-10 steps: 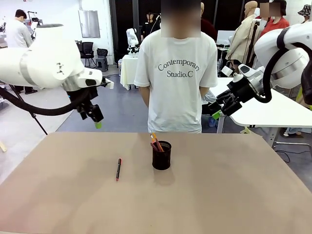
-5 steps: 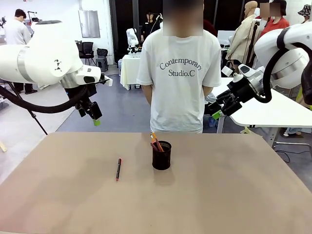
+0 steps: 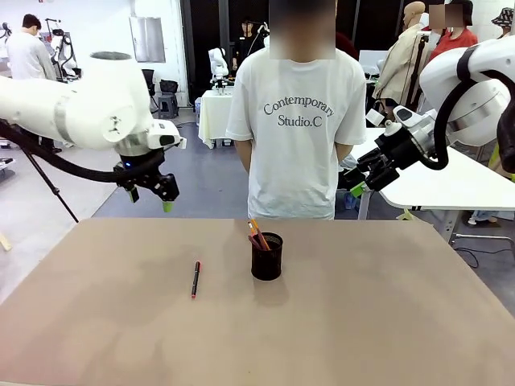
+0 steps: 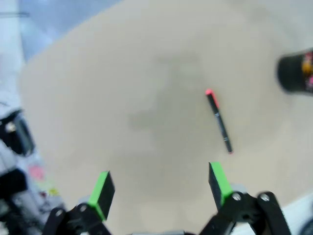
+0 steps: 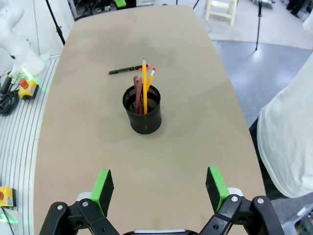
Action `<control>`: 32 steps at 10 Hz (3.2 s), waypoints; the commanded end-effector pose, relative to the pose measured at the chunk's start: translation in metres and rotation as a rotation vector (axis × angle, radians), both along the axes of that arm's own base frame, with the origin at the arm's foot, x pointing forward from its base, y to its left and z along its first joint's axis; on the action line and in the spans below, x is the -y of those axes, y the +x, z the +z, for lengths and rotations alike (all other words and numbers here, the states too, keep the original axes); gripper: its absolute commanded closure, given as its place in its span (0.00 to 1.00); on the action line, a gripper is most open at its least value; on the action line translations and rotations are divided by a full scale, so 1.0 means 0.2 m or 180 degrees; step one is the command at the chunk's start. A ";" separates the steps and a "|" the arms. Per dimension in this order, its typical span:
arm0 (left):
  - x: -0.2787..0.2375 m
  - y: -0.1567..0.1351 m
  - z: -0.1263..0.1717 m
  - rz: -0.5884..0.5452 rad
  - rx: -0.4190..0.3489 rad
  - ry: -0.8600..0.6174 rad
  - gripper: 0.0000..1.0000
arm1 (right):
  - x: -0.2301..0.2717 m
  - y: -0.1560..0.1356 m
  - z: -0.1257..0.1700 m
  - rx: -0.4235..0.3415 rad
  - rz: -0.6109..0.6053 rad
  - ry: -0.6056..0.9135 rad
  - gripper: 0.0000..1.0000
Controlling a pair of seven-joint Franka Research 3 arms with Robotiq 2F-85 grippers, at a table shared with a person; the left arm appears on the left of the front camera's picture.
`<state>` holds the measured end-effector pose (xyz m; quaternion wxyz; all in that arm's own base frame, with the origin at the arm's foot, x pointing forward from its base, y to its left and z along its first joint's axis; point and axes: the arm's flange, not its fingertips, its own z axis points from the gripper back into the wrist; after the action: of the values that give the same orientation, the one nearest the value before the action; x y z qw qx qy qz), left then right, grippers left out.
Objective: Place the pens into the pen holder.
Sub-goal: Pick up a writing instrument from the table and place it into the Pen holder.
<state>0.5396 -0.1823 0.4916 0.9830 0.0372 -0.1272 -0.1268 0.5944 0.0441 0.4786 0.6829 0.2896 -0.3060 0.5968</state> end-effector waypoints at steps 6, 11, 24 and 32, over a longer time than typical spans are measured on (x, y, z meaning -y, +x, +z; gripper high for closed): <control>0.23 0.28 -0.43 0.1353 -0.0180 -0.0414 0.00 | -0.01 -0.01 0.01 0.0028 -0.0012 -0.0038 0.00; 0.31 0.30 -0.66 0.1170 -0.0460 -0.0292 0.00 | -0.01 -0.01 0.01 0.0028 -0.0012 -0.0038 0.00; 0.42 0.25 -0.95 0.0959 -0.0758 -0.0266 0.00 | -0.01 -0.01 0.01 0.0028 -0.0012 -0.0038 0.00; 0.40 0.27 -0.94 0.1045 -0.0881 -0.0317 1.00 | -0.01 -0.01 0.01 0.0028 -0.0012 -0.0038 0.00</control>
<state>0.5918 -0.2633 0.3077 0.9994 -0.0101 0.0017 0.0333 0.5944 0.0441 0.4786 0.6829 0.2896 -0.3060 0.5968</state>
